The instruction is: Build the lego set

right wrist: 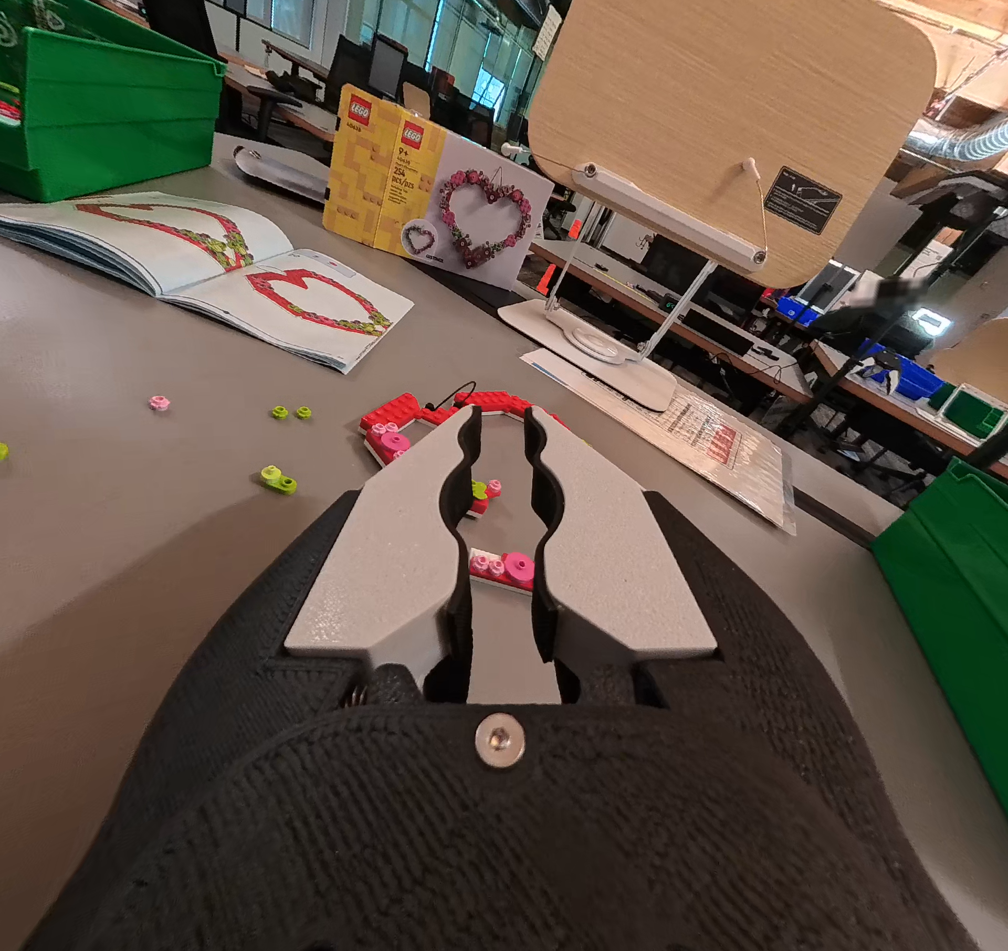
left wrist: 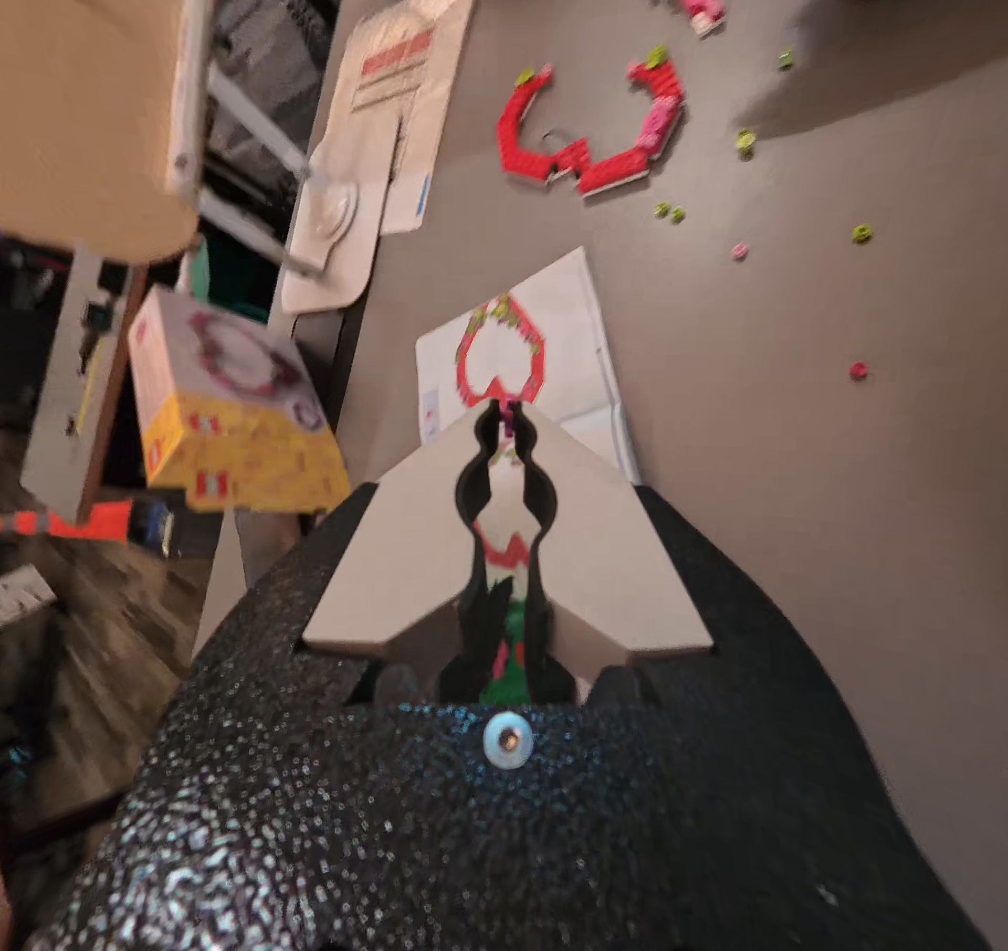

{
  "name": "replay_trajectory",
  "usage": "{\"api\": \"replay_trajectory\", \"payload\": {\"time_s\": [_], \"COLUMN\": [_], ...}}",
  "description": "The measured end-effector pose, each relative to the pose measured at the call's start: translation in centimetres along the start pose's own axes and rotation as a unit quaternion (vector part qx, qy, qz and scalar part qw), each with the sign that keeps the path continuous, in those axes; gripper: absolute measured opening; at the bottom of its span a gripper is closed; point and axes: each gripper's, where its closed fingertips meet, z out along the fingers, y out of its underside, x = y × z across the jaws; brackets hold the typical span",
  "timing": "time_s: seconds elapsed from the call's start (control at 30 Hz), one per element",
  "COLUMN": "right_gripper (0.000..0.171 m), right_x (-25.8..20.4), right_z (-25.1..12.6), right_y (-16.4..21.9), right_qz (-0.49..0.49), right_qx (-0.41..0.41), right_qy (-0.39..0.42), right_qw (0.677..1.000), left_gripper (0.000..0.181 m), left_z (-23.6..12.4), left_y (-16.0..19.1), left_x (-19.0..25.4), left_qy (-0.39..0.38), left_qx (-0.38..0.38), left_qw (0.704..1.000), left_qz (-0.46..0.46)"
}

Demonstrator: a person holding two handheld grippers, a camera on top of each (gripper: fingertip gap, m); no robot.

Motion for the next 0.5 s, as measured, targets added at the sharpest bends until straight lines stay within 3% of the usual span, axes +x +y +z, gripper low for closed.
{"api": "replay_trajectory", "payload": {"time_s": [0.1, 0.27, 0.5], "right_gripper": [0.014, 0.014, 0.014], "right_x": [-0.1, -0.5, -0.7], "right_z": [-0.1, -0.2, -0.5], "right_y": [-0.2, -0.5, -1.4], "right_qz": [-0.001, -0.006, -0.018], "right_qx": [0.004, 0.009, 0.024], "right_qy": [-0.002, -0.007, -0.009], "right_qw": [1.0, 1.0, 1.0], "left_gripper": [0.002, 0.002, 0.008], "left_z": [3.8, 9.5, 12.2], "left_y": [-2.1, -2.0, 0.5], "left_x": [4.4, 10.0, 12.5], "left_qy": [0.045, 0.127, 0.183], "left_qx": [0.021, 0.035, -0.041], "left_qw": [0.998, 0.991, 0.982], "left_qz": [0.037, 0.007, -0.031]}}
